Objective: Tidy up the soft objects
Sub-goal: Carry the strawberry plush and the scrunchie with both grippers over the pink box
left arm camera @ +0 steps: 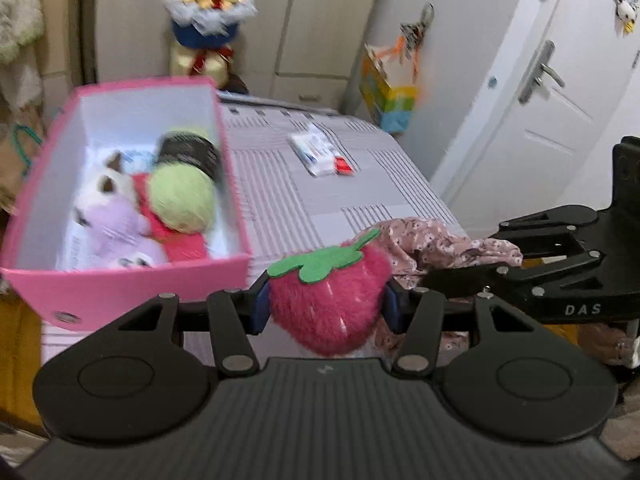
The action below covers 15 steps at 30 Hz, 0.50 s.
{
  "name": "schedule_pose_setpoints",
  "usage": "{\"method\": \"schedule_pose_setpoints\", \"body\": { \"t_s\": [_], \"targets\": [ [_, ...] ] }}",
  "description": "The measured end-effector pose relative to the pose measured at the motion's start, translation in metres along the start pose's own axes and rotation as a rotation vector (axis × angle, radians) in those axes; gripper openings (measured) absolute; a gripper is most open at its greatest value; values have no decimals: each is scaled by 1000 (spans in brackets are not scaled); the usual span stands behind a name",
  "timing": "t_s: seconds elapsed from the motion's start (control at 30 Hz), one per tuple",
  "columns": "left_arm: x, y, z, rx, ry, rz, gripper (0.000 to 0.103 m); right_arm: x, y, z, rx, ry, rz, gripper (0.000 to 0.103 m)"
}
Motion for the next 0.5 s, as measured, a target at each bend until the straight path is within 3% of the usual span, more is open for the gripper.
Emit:
{"method": "schedule_pose_setpoints", "body": {
  "t_s": [0.3,0.5],
  "targets": [
    [32,-39,-29,81,112,-2,53,56,-33,35,71,82,-96,18],
    [60,-78,-21,139,167,-44,54,97,-33,66,16,143,-187,18]
  ]
}}
Point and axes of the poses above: each gripper's, at about its wrist camera, not at the fingertips, and z roughly the way its jaws point, y to its right, x to its top, the point moved 7 cm from there along z, roughly the way its jaws point, and after that the axes turned 6 degrees about x, right-handed, at the moved point
